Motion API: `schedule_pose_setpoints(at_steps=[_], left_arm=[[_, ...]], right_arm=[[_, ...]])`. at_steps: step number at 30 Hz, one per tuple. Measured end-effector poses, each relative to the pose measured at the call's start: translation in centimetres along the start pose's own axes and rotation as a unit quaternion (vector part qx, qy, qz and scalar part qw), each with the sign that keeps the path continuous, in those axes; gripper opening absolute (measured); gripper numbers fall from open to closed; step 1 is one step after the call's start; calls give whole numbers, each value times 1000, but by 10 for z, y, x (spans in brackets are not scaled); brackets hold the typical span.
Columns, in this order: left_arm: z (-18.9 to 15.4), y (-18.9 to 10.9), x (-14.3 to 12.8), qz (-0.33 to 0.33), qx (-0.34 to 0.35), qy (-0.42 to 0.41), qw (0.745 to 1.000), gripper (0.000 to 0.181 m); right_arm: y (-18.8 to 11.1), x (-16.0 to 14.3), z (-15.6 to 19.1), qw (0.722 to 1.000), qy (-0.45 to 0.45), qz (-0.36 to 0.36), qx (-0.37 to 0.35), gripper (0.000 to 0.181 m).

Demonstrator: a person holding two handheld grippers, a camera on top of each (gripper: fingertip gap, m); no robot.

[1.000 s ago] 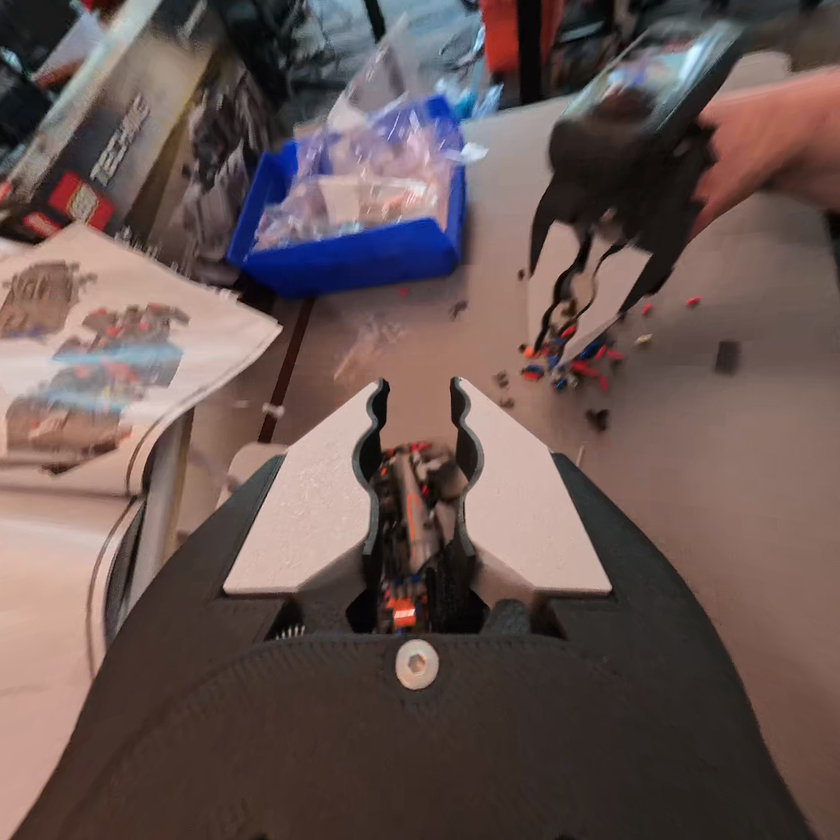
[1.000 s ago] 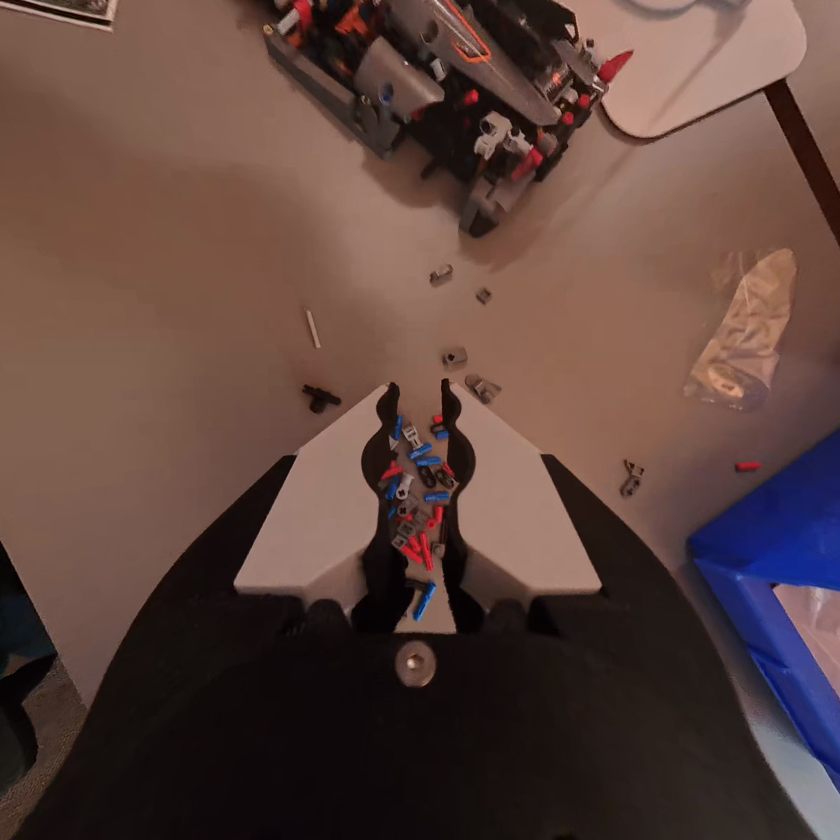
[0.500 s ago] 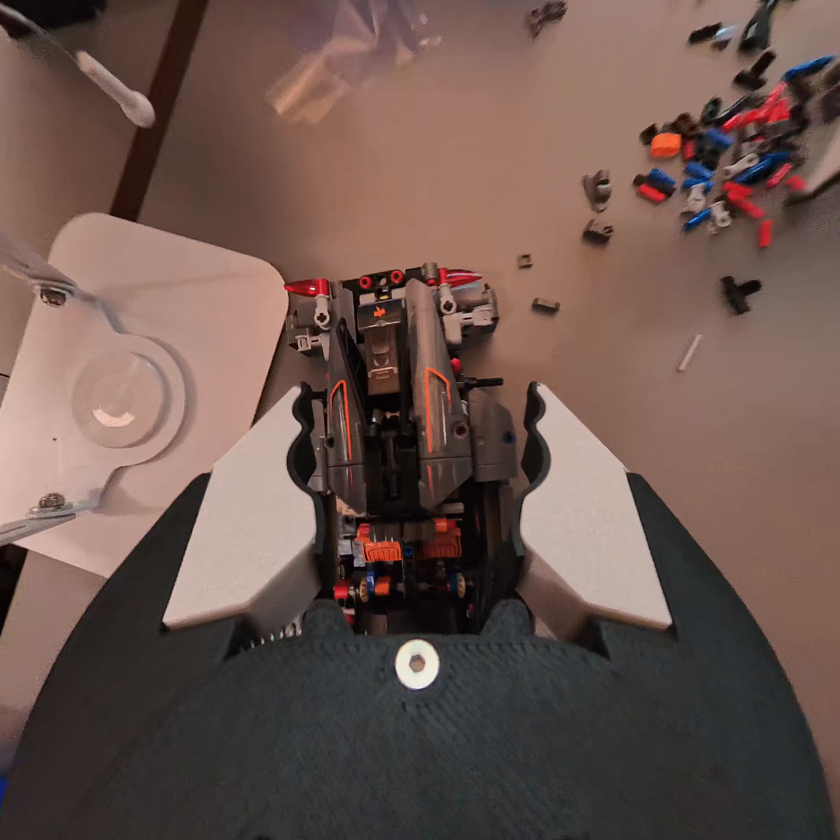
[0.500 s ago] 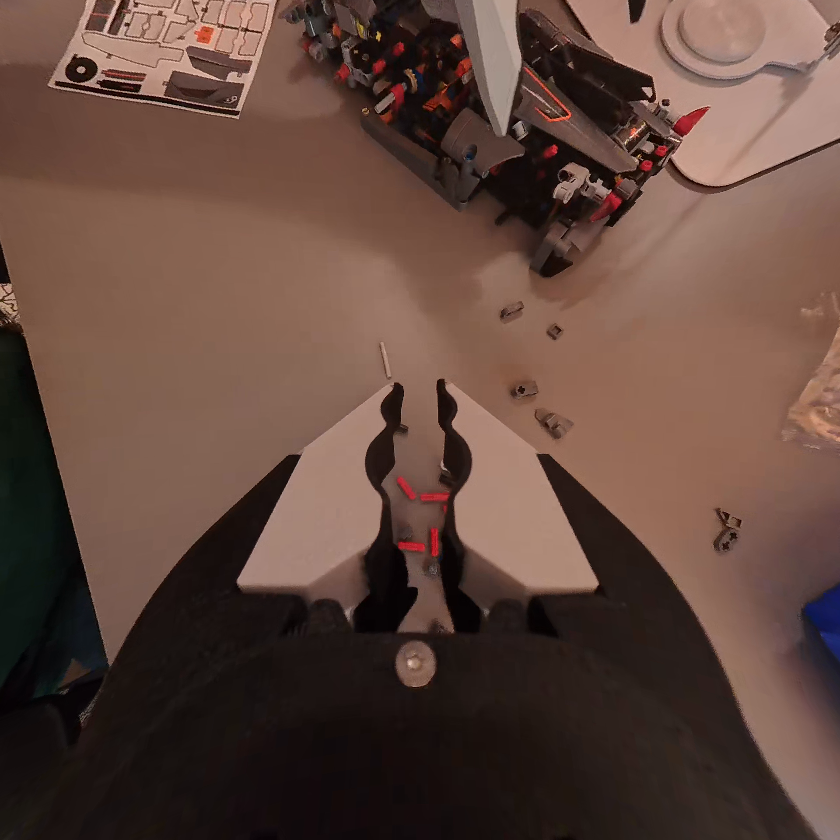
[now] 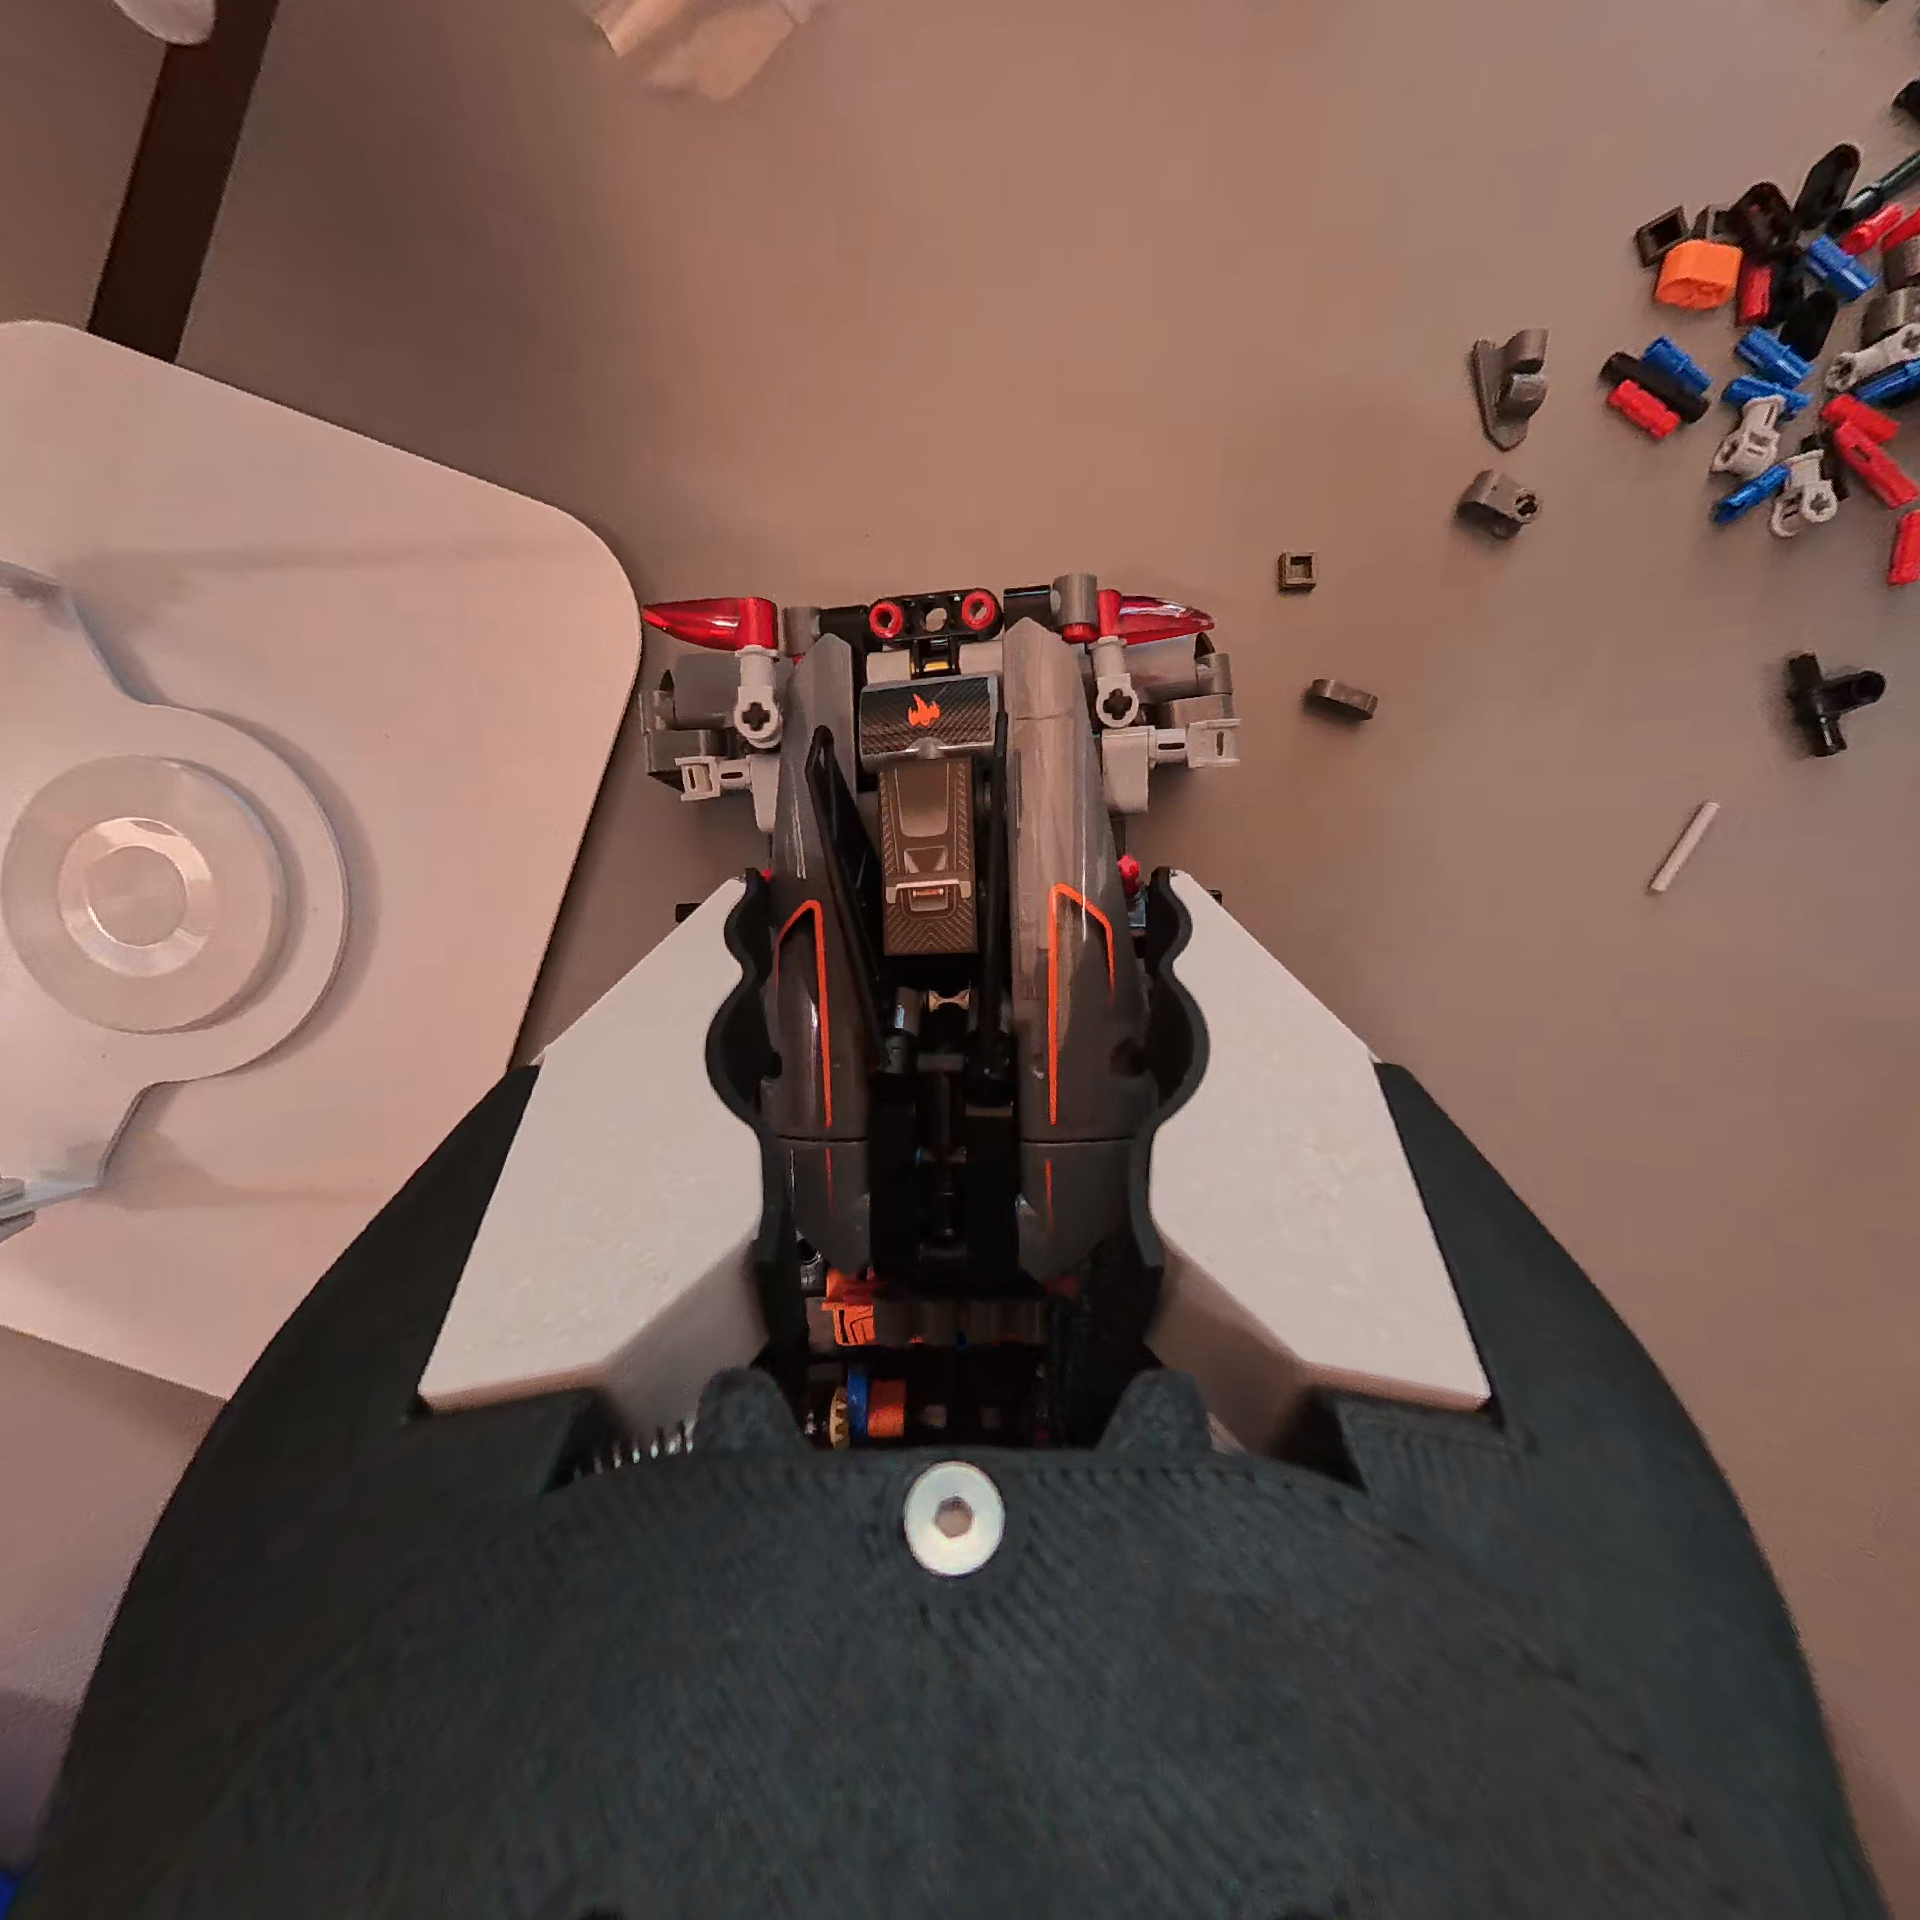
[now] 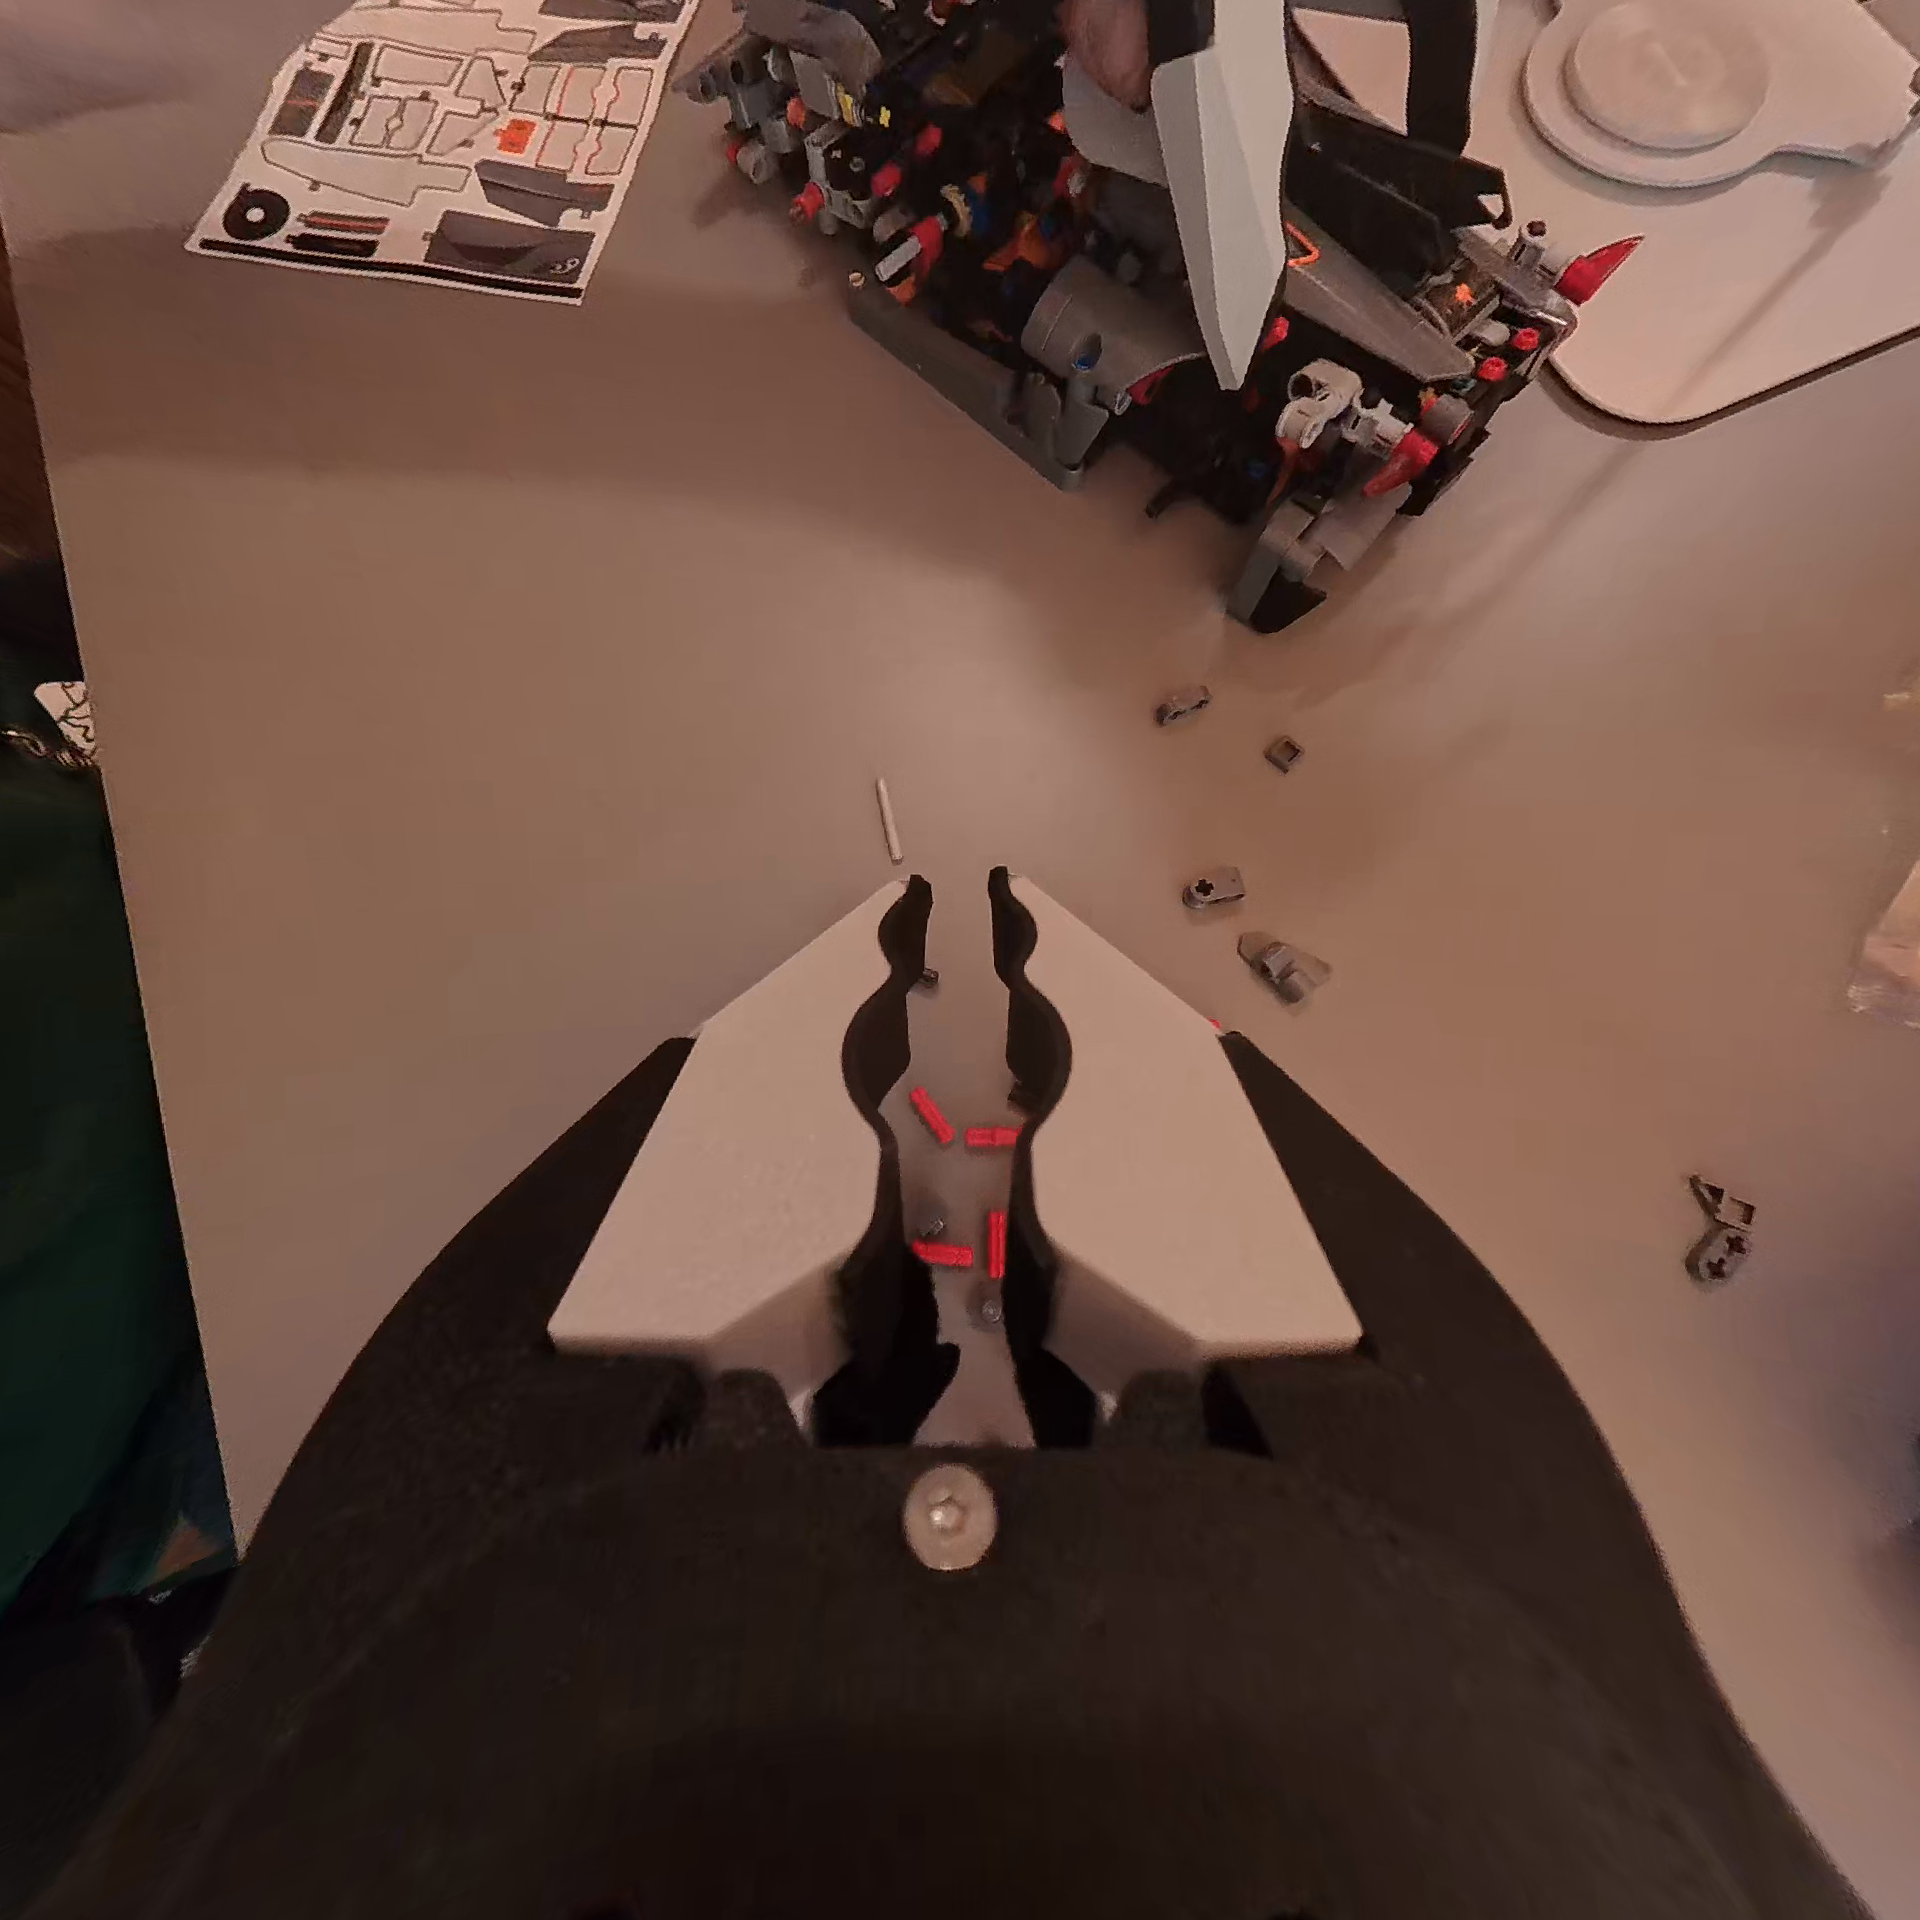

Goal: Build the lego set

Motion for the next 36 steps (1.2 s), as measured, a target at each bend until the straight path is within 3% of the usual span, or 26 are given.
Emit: schedule_pose_setpoints(at_steps=[11,16,36], left_arm=[[-3,-5,1,5,12,23,1000,71],[-3,-11,-6,13,-8,13,1000,81],[-3,-8,-4,35,-35,19,999,68]], right_arm=[[4,0,1,1000,5,-19,12,9],[7,-1,4,1000,5,-18,16,9],[16,-2,12,999,7,-40,27,6]])
Point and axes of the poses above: each gripper's, where its closed fingertips meet, y out along the fingers, x out of its top, z = x × y across the jaws, the point moved 2 cm from there along -y, back along the fingers, and after that the axes turned 9 degrees about x, right-handed, at the moved point
